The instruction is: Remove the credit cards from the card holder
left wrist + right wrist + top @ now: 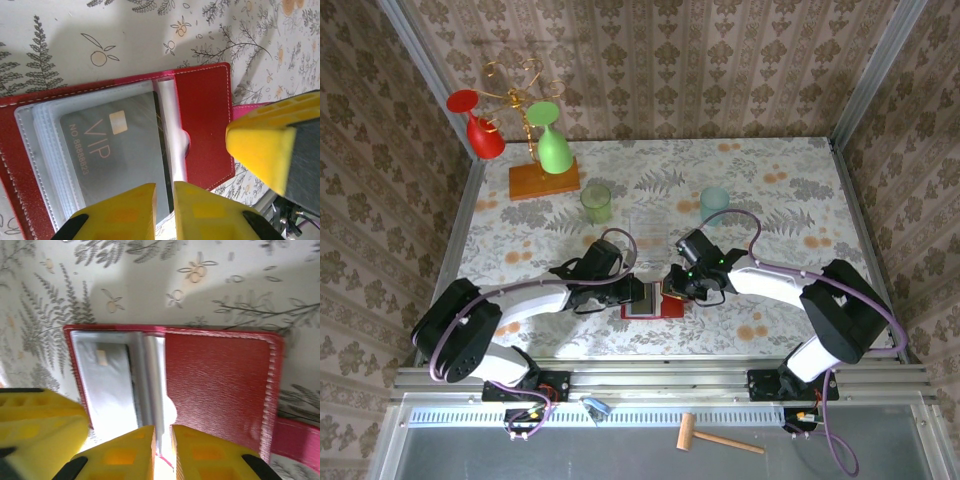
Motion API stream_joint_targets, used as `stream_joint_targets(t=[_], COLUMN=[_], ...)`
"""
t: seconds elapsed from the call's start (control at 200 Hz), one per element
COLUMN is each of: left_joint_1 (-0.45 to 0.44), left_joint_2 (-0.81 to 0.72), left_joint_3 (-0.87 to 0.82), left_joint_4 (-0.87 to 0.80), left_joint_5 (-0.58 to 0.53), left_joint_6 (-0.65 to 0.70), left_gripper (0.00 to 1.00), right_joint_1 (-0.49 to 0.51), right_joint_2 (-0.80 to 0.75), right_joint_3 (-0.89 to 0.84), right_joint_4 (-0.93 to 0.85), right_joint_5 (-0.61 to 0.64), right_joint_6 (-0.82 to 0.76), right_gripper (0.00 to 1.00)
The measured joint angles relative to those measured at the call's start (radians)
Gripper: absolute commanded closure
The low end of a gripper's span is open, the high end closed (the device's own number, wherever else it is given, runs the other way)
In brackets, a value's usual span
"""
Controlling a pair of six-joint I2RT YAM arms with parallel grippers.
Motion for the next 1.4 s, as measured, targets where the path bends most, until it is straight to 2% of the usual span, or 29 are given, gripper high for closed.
stream_joint_targets(t=[0.625, 1.4], left_joint_1=[0.0, 0.002], left_joint_2=[0.01, -0.006], left_joint_3=[0.0, -0.001], left_joint_4=[0.007, -0.096], left_joint_5=[0.005, -0.06], left_joint_6=[-0.019, -0.014], left_gripper=[0.86, 0.88], right_joint_1=[0.0, 0.016], right_joint_2=[0.144, 0.148], right_joint_3=[0.033, 0.074], right_joint_4=[0.049, 0.039], right_joint_5=[-0.033, -0.048], right_joint_6=[0.01, -0.003], right_gripper=[0.83, 0.83])
